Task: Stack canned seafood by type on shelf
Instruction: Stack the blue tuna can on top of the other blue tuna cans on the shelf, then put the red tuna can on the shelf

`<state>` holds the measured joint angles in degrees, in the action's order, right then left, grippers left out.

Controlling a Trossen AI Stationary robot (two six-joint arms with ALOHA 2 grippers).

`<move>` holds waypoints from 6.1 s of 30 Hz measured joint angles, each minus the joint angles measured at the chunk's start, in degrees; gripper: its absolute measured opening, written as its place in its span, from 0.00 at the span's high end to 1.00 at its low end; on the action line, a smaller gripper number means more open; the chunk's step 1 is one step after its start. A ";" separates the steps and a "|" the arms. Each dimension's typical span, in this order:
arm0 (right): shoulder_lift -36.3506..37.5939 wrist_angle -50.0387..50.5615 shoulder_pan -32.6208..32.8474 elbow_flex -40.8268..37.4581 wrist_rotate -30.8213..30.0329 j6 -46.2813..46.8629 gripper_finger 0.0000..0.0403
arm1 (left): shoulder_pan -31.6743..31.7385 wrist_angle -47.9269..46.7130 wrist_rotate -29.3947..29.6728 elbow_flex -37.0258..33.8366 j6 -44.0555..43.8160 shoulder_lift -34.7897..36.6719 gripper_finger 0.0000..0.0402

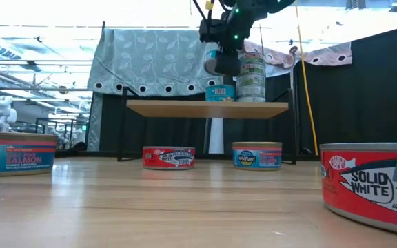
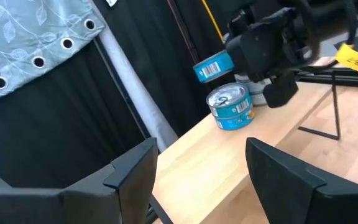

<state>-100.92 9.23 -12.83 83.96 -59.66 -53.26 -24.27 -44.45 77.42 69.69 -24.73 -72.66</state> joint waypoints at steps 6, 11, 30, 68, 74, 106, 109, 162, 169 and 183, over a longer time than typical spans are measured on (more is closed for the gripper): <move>0.00 1.15 -0.02 0.00 3.14 0.91 0.67 | 0.00 0.01 -0.72 0.00 -0.02 0.00 0.39; -1.63 2.71 -0.09 0.02 2.91 0.52 0.67 | 0.00 0.01 -0.73 0.00 -0.02 0.00 0.39; -4.11 2.82 -0.87 0.04 -0.26 -3.13 0.64 | 0.00 0.00 -2.13 -0.02 0.04 0.00 0.39; -0.97 13.65 -1.59 2.47 3.84 6.03 0.40 | 0.00 0.28 -7.78 -0.04 1.16 -0.06 0.39; -0.96 20.24 -2.17 6.05 7.54 12.38 0.40 | 0.00 0.42 -7.94 -0.04 1.18 -0.07 0.39; -1.07 28.09 -2.45 9.44 16.15 20.49 0.40 | -0.02 0.62 -11.82 -0.04 1.18 -0.07 0.39; -1.07 28.30 -2.45 9.44 16.17 20.86 0.40 | -0.02 0.62 -12.76 -0.04 1.18 -0.07 0.39; 10.82 19.86 41.67 -17.04 28.72 62.66 0.40 | 11.21 40.55 -51.34 -26.23 9.96 -14.12 0.99; 10.83 -0.23 35.58 -22.97 35.78 53.78 0.50 | 13.38 41.06 -54.52 -30.30 5.68 -14.12 1.00; 10.82 -8.27 29.57 -26.16 40.72 52.57 0.74 | 14.50 52.86 -53.91 -37.61 5.94 -14.72 1.00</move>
<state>-90.11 0.96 16.74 57.80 -18.94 -0.69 -9.77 8.40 23.50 32.08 -18.79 -87.38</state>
